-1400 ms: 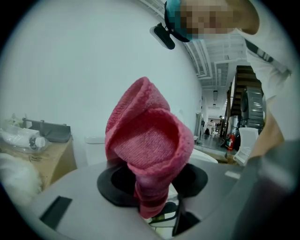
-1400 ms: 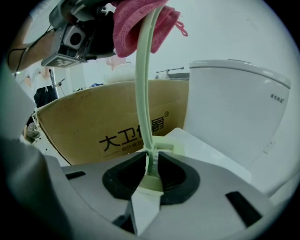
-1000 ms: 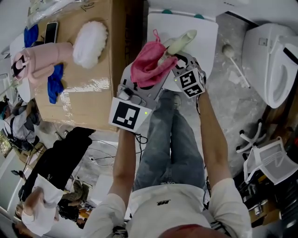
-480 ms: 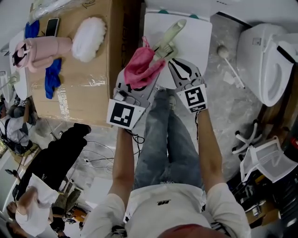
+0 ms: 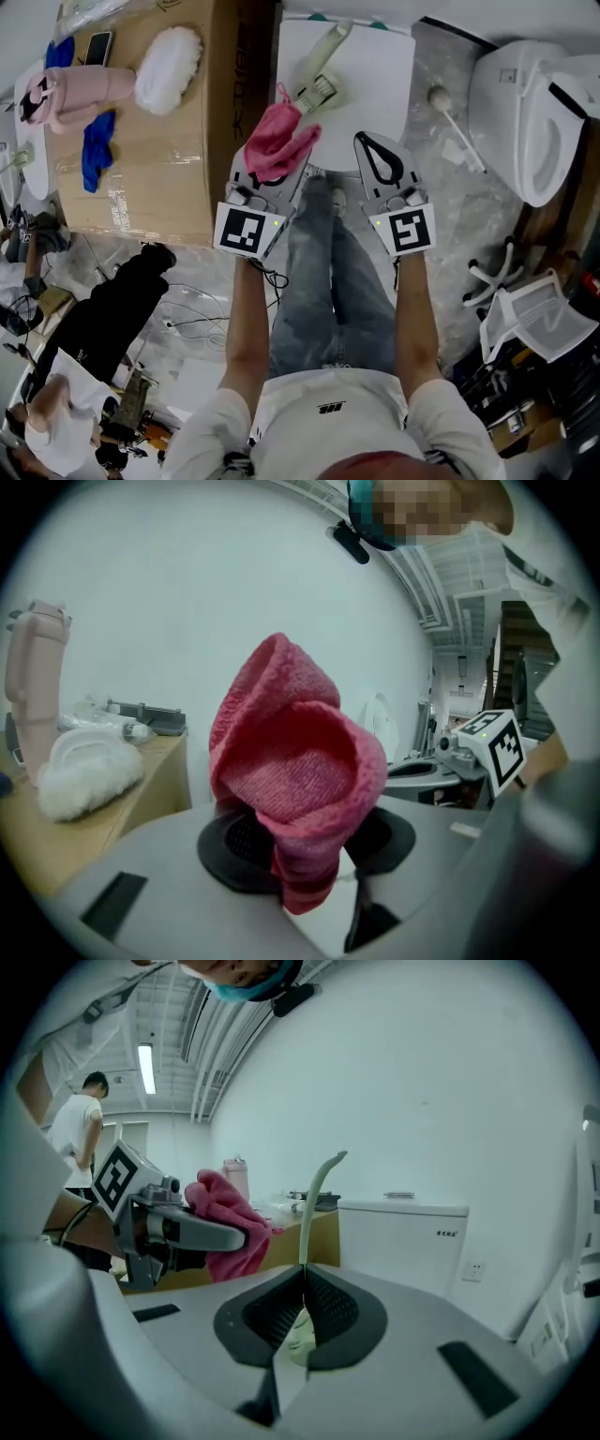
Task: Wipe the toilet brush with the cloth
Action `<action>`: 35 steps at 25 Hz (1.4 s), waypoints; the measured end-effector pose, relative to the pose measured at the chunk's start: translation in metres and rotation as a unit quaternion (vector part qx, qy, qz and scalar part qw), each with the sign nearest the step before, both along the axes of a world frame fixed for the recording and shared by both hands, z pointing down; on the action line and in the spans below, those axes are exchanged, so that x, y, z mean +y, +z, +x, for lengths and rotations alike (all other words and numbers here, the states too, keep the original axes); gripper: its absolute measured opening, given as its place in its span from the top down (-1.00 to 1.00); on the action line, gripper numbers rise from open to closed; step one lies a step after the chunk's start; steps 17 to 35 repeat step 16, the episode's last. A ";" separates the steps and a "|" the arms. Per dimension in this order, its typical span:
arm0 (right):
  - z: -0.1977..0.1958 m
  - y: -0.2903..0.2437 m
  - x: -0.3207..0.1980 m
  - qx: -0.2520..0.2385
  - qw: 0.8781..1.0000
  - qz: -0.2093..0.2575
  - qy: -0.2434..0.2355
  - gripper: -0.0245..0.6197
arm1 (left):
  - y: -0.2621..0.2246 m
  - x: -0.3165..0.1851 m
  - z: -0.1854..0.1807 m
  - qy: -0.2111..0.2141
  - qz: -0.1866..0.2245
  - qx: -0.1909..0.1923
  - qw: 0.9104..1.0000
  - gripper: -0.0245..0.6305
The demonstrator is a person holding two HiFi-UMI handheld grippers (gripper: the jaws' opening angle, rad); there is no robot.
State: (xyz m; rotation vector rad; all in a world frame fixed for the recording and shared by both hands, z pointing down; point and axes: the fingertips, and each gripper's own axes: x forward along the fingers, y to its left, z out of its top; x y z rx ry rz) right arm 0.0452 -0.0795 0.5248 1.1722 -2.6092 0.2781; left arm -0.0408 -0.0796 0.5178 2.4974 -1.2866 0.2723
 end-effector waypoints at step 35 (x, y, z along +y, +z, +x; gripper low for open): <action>0.036 -0.039 0.028 -0.010 0.999 0.009 0.037 0.93 | -0.019 0.029 0.037 0.017 -0.004 0.002 1.000 0.39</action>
